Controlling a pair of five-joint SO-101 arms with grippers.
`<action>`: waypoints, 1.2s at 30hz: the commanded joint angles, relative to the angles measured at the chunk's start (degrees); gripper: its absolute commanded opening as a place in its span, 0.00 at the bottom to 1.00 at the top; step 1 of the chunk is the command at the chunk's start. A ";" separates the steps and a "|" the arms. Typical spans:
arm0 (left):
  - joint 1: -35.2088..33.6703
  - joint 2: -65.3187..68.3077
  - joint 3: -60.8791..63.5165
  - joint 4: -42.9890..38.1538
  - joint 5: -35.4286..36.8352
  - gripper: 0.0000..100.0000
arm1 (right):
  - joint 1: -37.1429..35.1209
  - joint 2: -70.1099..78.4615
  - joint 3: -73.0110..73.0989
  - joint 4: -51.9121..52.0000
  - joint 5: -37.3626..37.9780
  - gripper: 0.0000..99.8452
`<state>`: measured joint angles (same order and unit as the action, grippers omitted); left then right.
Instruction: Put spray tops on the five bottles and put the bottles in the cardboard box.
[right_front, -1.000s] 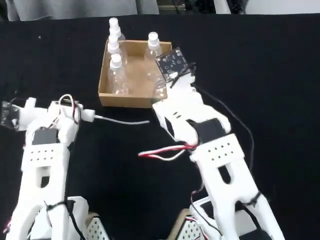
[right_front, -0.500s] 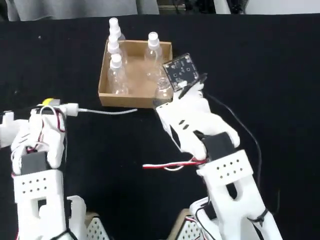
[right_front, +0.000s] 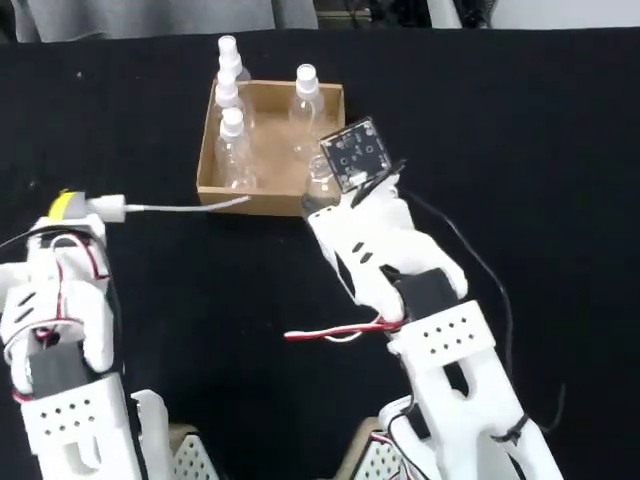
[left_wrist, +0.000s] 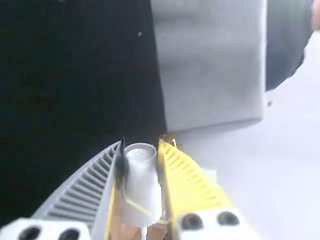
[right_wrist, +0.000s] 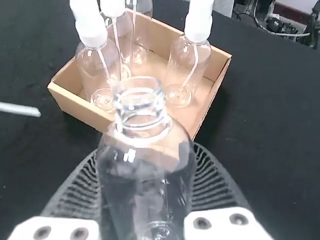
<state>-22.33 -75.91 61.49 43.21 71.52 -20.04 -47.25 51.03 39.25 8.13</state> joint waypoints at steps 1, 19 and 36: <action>-2.24 -3.43 -0.04 -0.35 -0.44 0.03 | -1.67 -1.98 -0.31 -1.76 3.43 0.04; -2.86 -10.55 0.84 -0.26 -0.79 0.03 | -7.47 -1.98 13.32 -20.04 14.95 0.04; -2.33 -11.16 0.48 -0.35 -4.84 0.03 | -7.65 -1.98 20.09 -29.63 23.47 0.04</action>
<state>-24.53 -85.67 63.25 43.21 67.47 -26.64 -47.25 71.25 12.18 29.76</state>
